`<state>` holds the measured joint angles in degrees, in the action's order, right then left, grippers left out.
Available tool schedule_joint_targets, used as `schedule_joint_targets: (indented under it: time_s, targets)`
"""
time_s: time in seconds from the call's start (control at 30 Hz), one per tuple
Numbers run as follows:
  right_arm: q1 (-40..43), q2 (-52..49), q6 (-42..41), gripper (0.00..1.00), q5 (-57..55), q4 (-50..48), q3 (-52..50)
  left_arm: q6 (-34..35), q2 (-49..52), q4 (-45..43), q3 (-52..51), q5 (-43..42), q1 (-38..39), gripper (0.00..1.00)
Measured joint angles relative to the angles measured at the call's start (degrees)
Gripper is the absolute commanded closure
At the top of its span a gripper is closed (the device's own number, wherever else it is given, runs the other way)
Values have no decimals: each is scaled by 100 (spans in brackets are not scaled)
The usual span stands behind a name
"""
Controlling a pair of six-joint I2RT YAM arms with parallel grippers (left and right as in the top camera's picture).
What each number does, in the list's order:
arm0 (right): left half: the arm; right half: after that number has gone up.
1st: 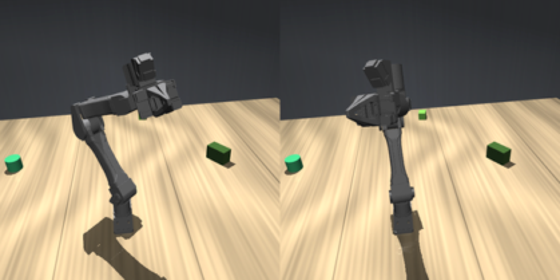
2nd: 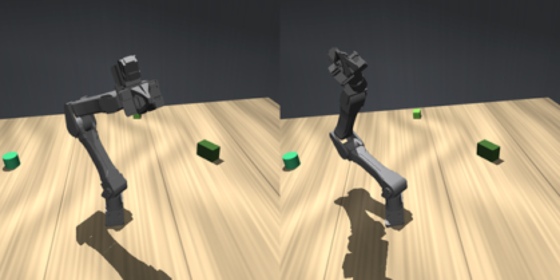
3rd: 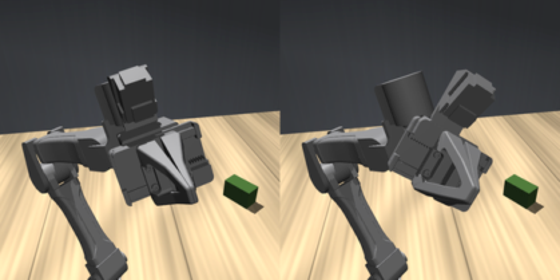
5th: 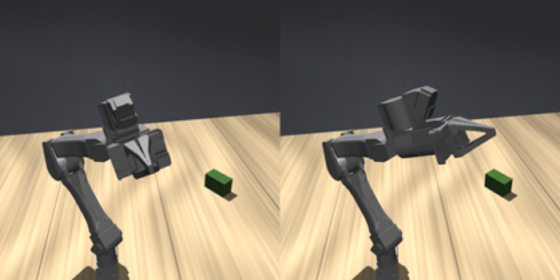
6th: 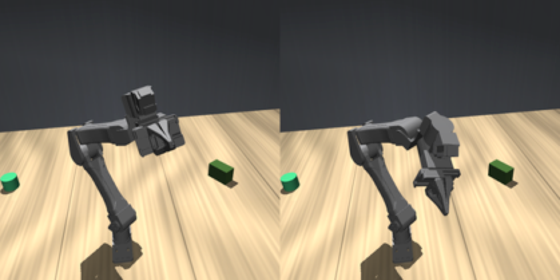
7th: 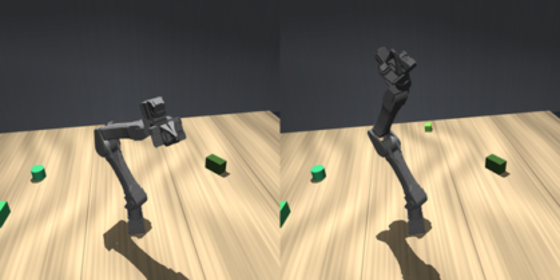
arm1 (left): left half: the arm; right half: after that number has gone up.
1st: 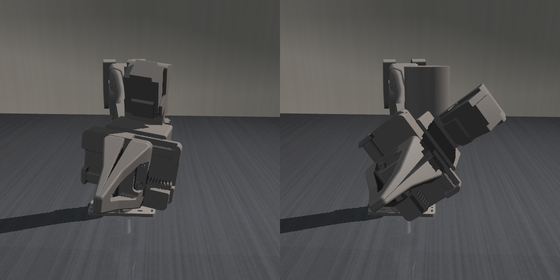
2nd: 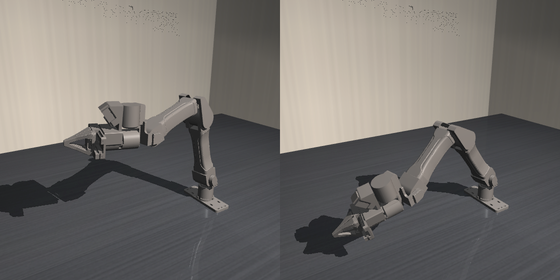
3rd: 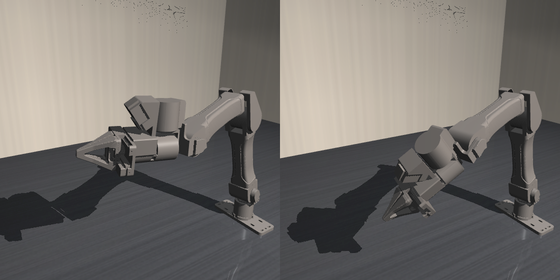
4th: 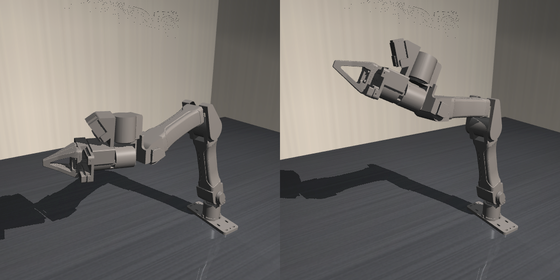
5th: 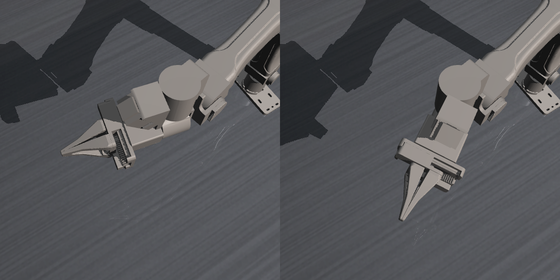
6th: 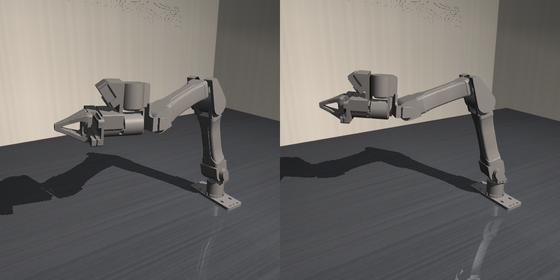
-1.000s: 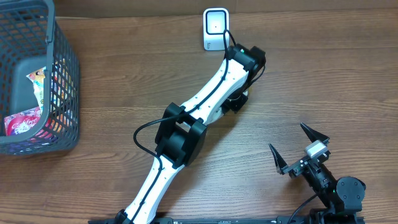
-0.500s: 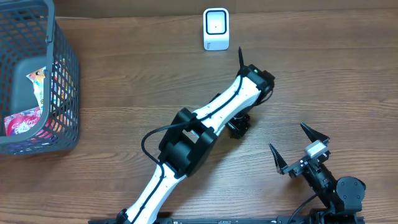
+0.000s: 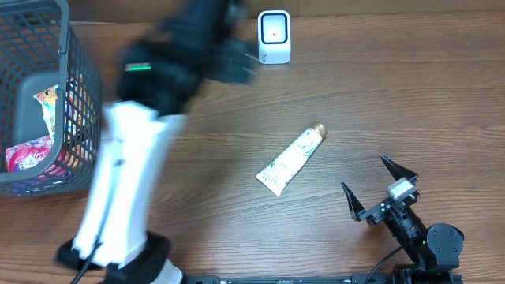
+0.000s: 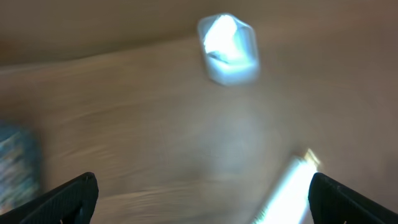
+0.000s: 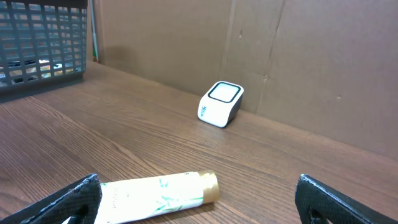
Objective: Scan the item barcode
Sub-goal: 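Return left gripper to basket and grasp the yellow snack bag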
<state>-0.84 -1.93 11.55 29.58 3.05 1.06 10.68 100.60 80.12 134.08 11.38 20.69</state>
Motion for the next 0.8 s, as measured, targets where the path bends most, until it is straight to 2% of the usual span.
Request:
schedule_joint_targets:
  time_s: [0.23,0.4,0.57,0.8]
  targets:
    - [0,0,4,0,0,2,0,455,-372,192,232,-855,-3676,0]
    - [0,0,4,0,0,4,0,708,-240,490,229,-1569,-5731,0]
    - [0,0,-2,0,2,0,0,774,-28,581,229,-1878,-6647,0]
    - [0,0,2,0,-2,4,0,85,903,400,127,-2256,-6640,0]
